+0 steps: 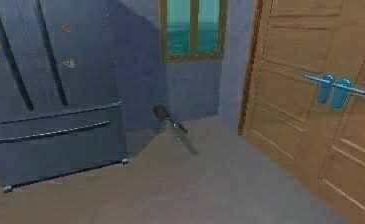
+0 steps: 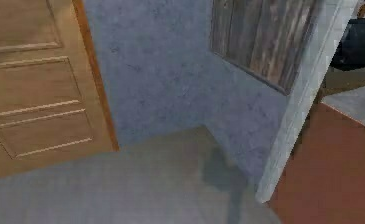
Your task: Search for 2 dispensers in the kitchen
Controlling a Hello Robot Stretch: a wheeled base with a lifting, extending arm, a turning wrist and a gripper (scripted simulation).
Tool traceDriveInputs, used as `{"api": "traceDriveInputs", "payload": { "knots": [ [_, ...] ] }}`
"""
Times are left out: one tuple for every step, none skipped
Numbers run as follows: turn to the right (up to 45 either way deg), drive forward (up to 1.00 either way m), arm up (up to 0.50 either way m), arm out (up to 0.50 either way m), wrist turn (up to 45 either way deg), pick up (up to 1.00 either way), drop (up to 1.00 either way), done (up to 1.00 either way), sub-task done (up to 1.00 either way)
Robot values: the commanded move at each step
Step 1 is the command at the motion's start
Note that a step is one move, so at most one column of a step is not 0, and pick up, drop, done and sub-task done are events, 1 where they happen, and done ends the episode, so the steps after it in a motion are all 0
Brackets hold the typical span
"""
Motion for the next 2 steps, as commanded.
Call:
{"api": "traceDriveInputs", "payload": {
  "knots": [
    [-45.0, 0.00, 0.00, 0.00, 0.0, 0.00, 0.00, 0.00, 0.00],
    [-27.0, 0.00, 0.00, 0.00, 0.0, 0.00, 0.00, 0.00, 0.00]
  ]
}}
